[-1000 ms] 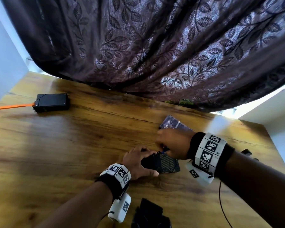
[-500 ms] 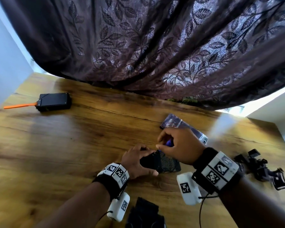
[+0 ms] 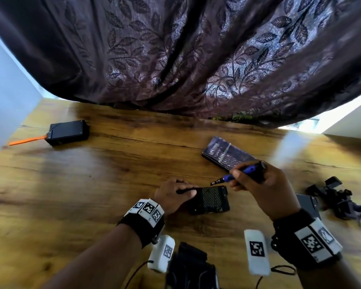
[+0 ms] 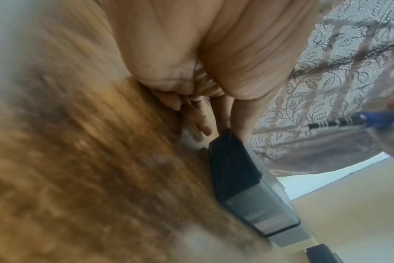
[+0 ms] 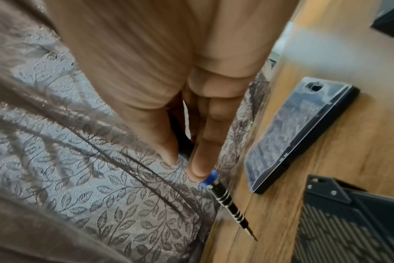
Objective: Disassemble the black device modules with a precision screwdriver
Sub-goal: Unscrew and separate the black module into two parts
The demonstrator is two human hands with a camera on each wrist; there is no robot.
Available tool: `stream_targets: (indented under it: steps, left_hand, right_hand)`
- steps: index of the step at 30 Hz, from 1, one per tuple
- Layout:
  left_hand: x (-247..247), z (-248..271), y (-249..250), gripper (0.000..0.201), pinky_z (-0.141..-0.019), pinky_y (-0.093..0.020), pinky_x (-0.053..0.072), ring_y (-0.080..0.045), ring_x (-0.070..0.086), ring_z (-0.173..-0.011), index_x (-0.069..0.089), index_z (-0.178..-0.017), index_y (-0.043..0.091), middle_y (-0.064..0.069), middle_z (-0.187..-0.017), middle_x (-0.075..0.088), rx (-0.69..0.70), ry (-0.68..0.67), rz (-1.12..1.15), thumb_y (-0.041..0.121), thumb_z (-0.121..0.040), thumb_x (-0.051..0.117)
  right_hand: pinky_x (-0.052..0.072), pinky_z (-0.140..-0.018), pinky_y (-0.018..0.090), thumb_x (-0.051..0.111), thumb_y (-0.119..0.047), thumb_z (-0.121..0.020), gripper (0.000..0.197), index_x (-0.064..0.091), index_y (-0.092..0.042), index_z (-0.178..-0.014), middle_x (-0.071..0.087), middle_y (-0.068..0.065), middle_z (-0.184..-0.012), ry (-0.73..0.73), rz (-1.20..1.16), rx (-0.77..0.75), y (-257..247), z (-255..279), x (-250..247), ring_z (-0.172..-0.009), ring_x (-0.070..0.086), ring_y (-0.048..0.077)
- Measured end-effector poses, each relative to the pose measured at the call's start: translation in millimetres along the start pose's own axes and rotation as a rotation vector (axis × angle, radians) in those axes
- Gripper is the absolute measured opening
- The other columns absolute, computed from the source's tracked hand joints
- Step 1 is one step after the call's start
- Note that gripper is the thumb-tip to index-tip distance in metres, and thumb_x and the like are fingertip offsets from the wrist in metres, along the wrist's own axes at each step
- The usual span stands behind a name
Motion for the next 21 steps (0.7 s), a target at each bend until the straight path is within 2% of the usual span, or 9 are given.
stream_targets:
  steps: [1,2,6,10,12,15,18,21]
  left_hand:
    - [-0.4,-2.4,-0.2,0.030,-0.113,-0.045,0.039,-0.012,0.049,-0.125,0.071,-0.117,0.047,0.017,-0.130,0.047,-0.012,0.006,0.016,0.060,-0.090,0.065]
    - [-0.7,-3.8,1.3,0.032,-0.112,-0.042,0.041,-0.013,0.050,-0.123,0.072,-0.120,0.043,0.015,-0.129,0.047,-0.016,0.006,0.030,0.057,-0.092,0.064]
    - [-0.6,-5.9,6.1,0.025,-0.110,-0.036,0.042,-0.014,0.051,-0.120,0.073,-0.121,0.042,0.008,-0.122,0.048,0.006,0.000,0.067,0.045,-0.100,0.059]
    - [-2.3,-4.0,7.3,0.028,-0.109,-0.043,0.044,-0.018,0.053,-0.117,0.072,-0.123,0.040,0.005,-0.118,0.048,0.017,-0.009,0.052,0.044,-0.103,0.053]
    - [-2.8,0.2,6.7,0.032,-0.109,-0.043,0.044,-0.017,0.051,-0.122,0.066,-0.130,0.042,0.006,-0.125,0.047,0.022,-0.041,-0.006,0.049,-0.101,0.055]
    - [-1.7,11.6,7.2,0.055,-0.112,-0.043,0.041,-0.017,0.043,-0.132,0.051,-0.140,0.051,0.010,-0.142,0.038,0.063,-0.125,-0.106,0.065,-0.089,0.064]
    - [-1.7,20.4,12.3,0.068,-0.112,-0.041,0.038,-0.015,0.038,-0.134,0.042,-0.148,0.048,0.011,-0.149,0.033,0.088,-0.137,-0.151,0.059,-0.087,0.071]
    - [-2.0,22.4,15.8,0.076,-0.115,-0.045,0.036,-0.016,0.034,-0.137,0.038,-0.150,0.048,0.009,-0.152,0.028,0.083,-0.148,-0.169,0.059,-0.084,0.073]
  right_hand:
    - [0.062,-0.075,0.045,0.071,-0.005,-0.090,0.006,0.072,-0.006,-0.096,0.077,0.010,-0.082,0.004,-0.020,0.005,3.2,3.4,-4.9,-0.076,0.075,0.028]
    - [0.062,-0.075,0.046,0.071,-0.005,-0.090,0.006,0.072,-0.005,-0.096,0.077,0.011,-0.082,0.009,-0.039,0.013,7.0,6.7,-9.2,-0.076,0.075,0.030]
    - [0.064,-0.073,0.046,0.069,-0.003,-0.090,0.007,0.071,-0.003,-0.097,0.077,0.014,-0.084,0.047,-0.101,0.047,20.2,18.3,-19.1,-0.076,0.075,0.033]
    - [0.062,-0.073,0.047,0.067,-0.001,-0.091,0.023,0.064,-0.009,-0.112,0.076,0.015,-0.089,0.085,-0.145,0.083,31.0,26.0,-20.5,-0.077,0.075,0.036]
    - [0.062,-0.072,0.047,0.067,-0.001,-0.092,0.030,0.059,-0.014,-0.118,0.076,0.015,-0.089,0.104,-0.147,0.087,34.4,28.8,-20.0,-0.075,0.075,0.035]
    - [0.064,-0.069,0.044,0.065,0.001,-0.093,0.033,0.055,-0.017,-0.119,0.076,0.017,-0.089,0.166,-0.200,0.103,39.4,32.0,-20.6,-0.074,0.074,0.037]
    - [0.064,-0.070,0.044,0.064,0.001,-0.094,0.032,0.054,-0.017,-0.119,0.076,0.017,-0.089,0.189,-0.228,0.112,40.7,34.6,-19.5,-0.075,0.074,0.038]
    - [0.064,-0.072,0.044,0.064,0.000,-0.094,0.034,0.053,-0.017,-0.121,0.076,0.017,-0.090,0.185,-0.238,0.109,37.7,38.1,-16.7,-0.076,0.075,0.038]
Point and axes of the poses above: each hand's wrist, its own z-axis away from the middle knuckle, its own x-axis out of the palm, y = z × x, the point moved 7 cm from there along -z, towards the middle knuckle
